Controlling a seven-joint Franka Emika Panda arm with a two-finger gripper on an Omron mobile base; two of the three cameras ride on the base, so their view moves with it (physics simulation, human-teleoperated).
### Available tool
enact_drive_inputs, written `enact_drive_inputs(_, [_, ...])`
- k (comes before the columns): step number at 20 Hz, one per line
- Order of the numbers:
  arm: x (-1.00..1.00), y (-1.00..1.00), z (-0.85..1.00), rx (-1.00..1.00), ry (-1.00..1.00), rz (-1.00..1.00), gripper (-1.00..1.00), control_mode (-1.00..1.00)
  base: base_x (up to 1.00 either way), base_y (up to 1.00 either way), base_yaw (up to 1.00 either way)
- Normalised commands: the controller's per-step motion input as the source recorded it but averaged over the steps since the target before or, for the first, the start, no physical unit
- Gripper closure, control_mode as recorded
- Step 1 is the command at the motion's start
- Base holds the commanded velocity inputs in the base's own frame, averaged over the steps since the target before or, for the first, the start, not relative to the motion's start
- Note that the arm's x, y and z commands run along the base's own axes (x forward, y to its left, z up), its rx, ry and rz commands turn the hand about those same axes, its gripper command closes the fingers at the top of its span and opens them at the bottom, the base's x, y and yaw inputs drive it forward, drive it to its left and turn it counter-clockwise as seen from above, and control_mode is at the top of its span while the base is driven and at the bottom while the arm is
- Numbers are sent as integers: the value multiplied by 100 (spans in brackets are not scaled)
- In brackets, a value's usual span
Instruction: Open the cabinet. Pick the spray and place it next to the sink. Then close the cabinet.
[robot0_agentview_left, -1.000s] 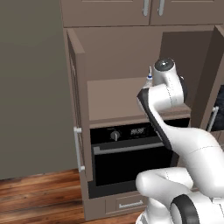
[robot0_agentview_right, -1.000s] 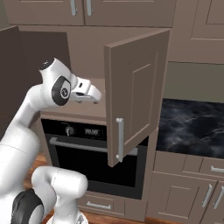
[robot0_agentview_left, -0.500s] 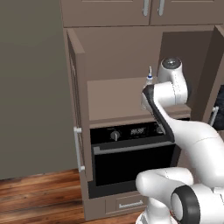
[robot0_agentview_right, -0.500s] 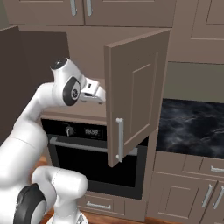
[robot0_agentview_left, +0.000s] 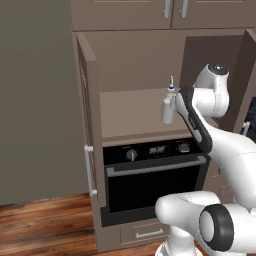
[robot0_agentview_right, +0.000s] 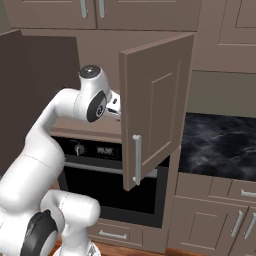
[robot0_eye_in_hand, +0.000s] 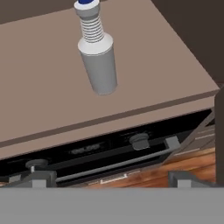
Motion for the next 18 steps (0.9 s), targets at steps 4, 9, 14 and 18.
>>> enact_drive_inputs(4, [3, 0, 0, 8, -1, 7, -100, -100, 0, 0, 0])
enact_drive_inputs(9, [28, 0, -2, 0, -1, 5, -100, -100, 0, 0, 0])
enact_drive_inputs(14, [41, 0, -3, 0, -2, 3, -100, -100, 0, 0, 0])
enact_drive_inputs(18, [44, 0, -1, 0, -4, 4, -100, -100, 0, 0, 0])
